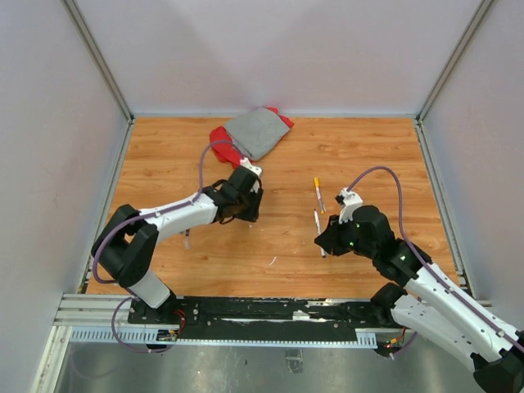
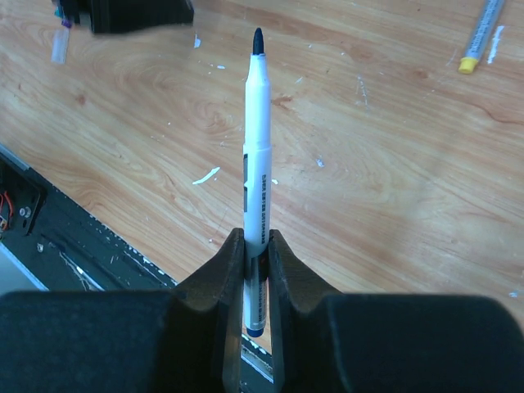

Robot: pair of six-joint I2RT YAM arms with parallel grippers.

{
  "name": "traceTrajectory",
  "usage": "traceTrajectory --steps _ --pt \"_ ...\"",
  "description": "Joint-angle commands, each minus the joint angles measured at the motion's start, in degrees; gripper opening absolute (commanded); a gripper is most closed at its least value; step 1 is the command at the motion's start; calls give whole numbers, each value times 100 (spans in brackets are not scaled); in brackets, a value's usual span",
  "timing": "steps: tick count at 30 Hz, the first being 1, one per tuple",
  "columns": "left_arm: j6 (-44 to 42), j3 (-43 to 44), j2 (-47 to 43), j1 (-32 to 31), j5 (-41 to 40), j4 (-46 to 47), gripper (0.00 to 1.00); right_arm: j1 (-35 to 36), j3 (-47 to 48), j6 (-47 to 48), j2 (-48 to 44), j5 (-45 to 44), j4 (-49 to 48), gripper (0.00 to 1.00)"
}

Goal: Insert the pens into the pen caps
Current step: Place the pen cap at the center of the board.

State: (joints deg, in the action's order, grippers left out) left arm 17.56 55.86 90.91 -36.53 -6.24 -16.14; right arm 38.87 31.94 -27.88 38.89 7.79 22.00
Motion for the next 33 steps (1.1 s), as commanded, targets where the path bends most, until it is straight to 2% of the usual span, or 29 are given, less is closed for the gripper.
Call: traceTrajectory --steps 1,4,10,24,29,33 --pt "423 -263 -147 -706 -158 -106 32 -86 -23 -50 -245 -473 310 1" --pt "550 -329 -135 -1089 -240 -162 32 -88 -42 -34 -337 -556 373 1" --pt "594 -344 172 -1390 -395 -335 34 -85 -113 -51 -380 -508 375 1" --pt "534 -207 472 -1462 -533 -446 60 -84 -110 -38 -424 -501 488 2" --pt "532 -210 363 -1462 -633 -483 64 -90 -92 -7 -435 -522 527 2" --pt "166 -293 103 -1457 -798 -403 67 -86 -96 10 -452 -516 551 2"
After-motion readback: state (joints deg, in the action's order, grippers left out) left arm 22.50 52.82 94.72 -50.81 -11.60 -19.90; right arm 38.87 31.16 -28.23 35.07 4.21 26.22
